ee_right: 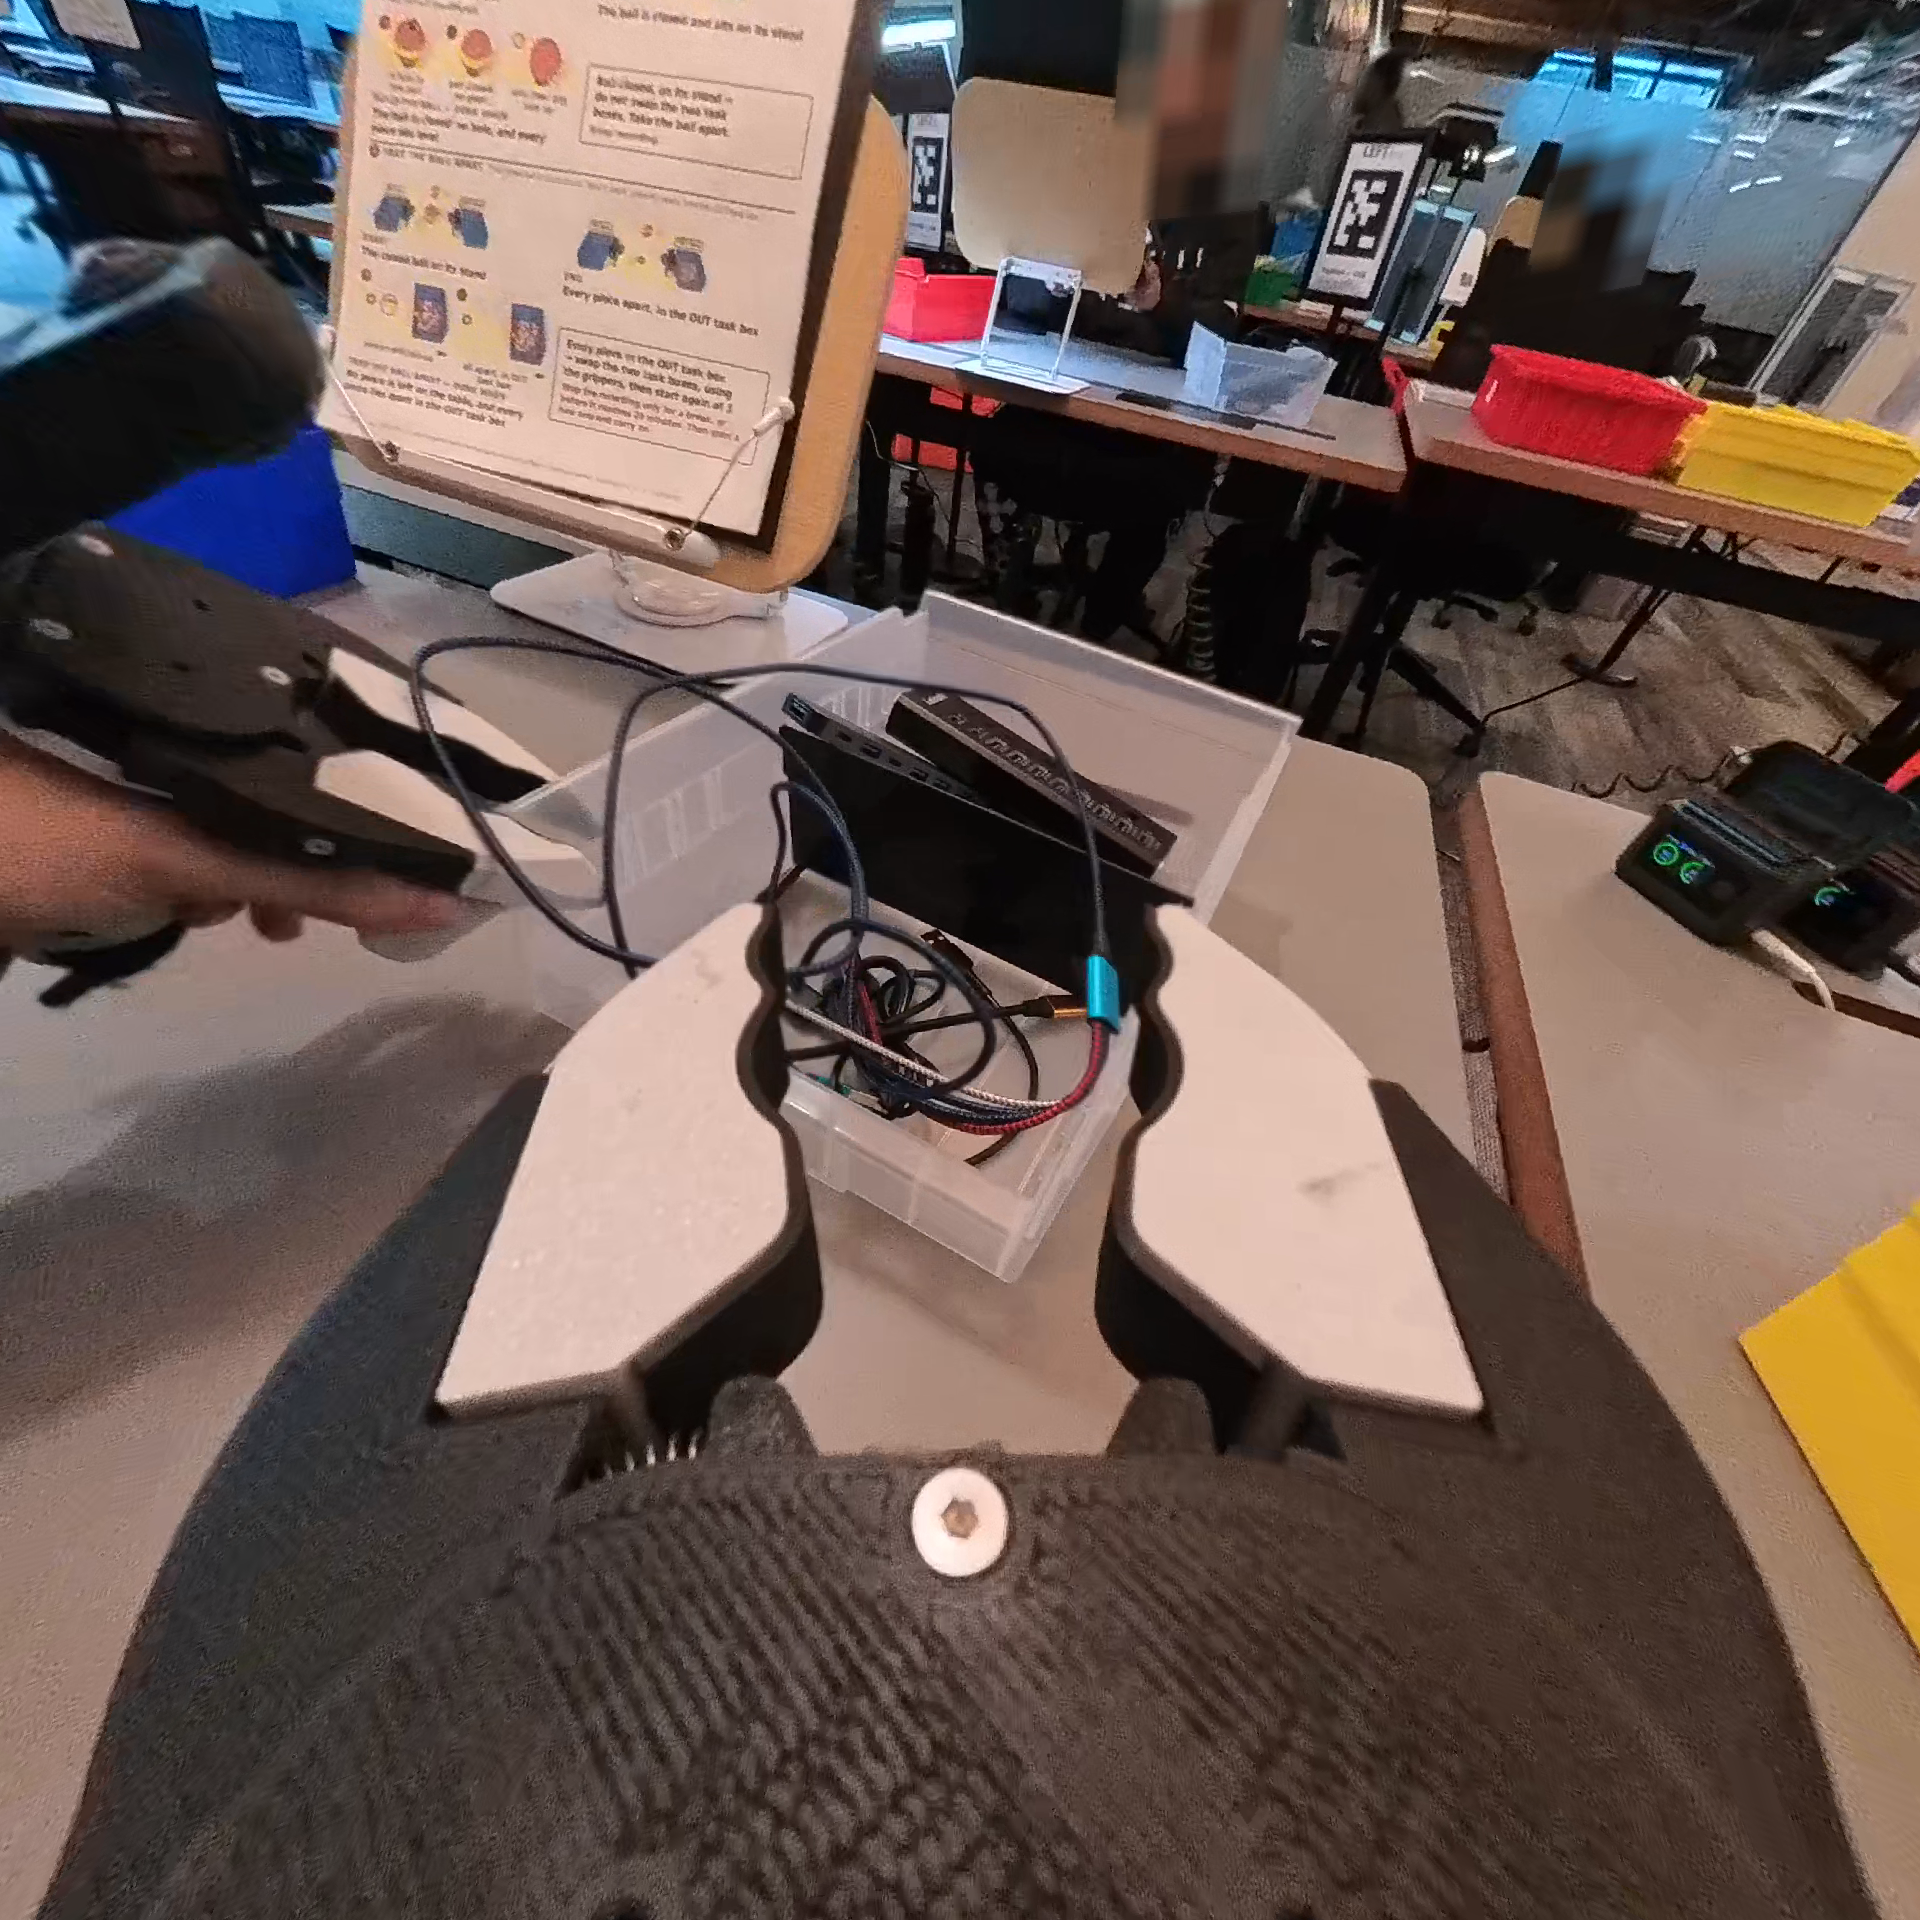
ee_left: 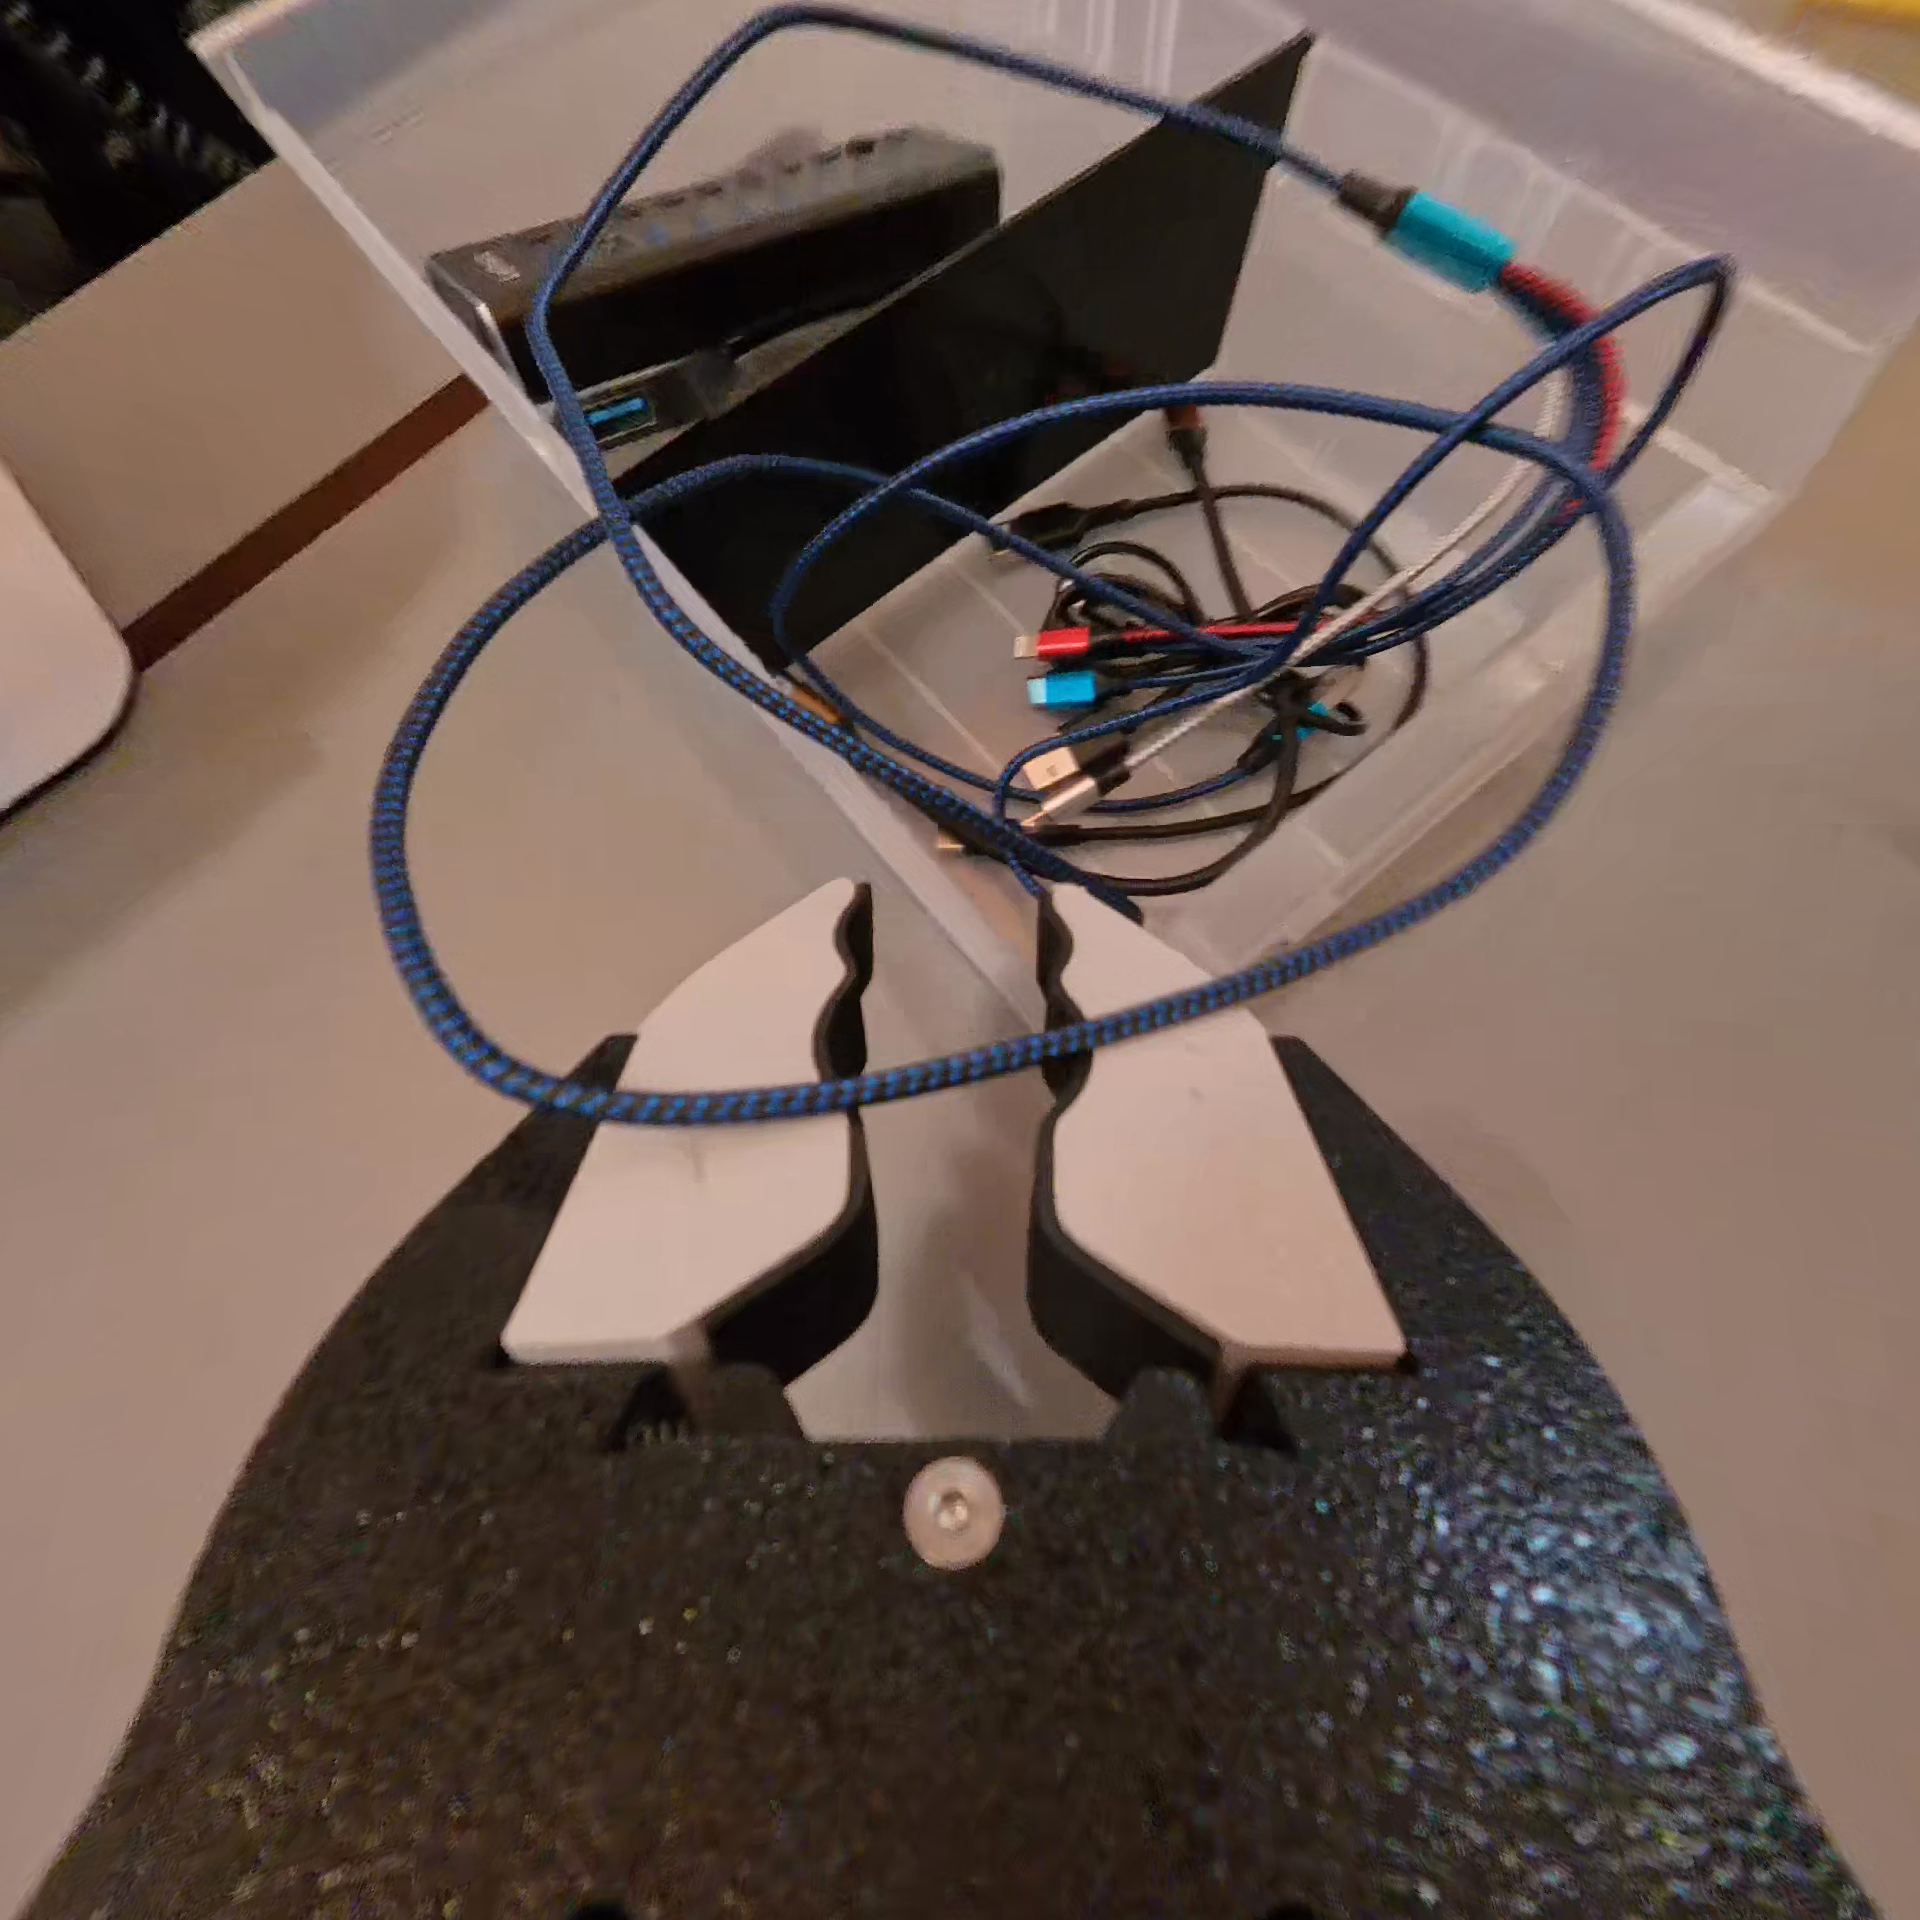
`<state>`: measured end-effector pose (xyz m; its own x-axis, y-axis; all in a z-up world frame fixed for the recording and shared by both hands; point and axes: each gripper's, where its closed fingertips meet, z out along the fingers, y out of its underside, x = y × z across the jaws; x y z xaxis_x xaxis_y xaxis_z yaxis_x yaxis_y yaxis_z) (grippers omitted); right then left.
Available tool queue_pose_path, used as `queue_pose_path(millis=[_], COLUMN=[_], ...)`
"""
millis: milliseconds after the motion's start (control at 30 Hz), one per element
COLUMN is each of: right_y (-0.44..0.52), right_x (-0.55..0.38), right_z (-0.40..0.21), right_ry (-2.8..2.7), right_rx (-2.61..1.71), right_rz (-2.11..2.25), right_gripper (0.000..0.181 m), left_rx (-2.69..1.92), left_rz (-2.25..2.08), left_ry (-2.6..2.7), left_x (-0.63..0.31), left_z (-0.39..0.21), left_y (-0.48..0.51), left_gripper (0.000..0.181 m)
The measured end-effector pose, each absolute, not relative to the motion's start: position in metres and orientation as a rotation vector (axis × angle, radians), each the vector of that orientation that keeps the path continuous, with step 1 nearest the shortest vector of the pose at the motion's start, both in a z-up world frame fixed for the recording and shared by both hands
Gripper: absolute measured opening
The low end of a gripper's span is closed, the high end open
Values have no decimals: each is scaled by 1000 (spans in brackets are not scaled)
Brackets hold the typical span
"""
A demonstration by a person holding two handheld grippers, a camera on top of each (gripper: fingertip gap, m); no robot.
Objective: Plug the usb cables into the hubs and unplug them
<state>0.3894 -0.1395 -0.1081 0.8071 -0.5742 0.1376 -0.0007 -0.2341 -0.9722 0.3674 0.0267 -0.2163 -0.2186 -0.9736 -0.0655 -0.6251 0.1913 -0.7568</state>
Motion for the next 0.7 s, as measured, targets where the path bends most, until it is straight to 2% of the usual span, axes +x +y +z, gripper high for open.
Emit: queue_pose_path(millis=[67, 233, 367, 700], right_y=[-135, -130, -122, -104], right_x=[387, 390, 383, 375], right_z=[-106, -106, -105, -107], right_ry=[440, 483, 442, 403], right_rx=[-1739, -1762, -1779, -1815], right_rz=[-585, -662, -669, -682], right_gripper=[65, 82, 84, 89], left_rx=[-1491, -1516, -1483, -1369], left_rz=[-699, -625, -592, -650], left_ry=[1937, 1865, 1856, 1968], left_x=[372, 389, 375, 243], left_z=[-219, -225, -224, -224], left_y=[29, 50, 84, 151], left_gripper=[31, 17, 10, 10])
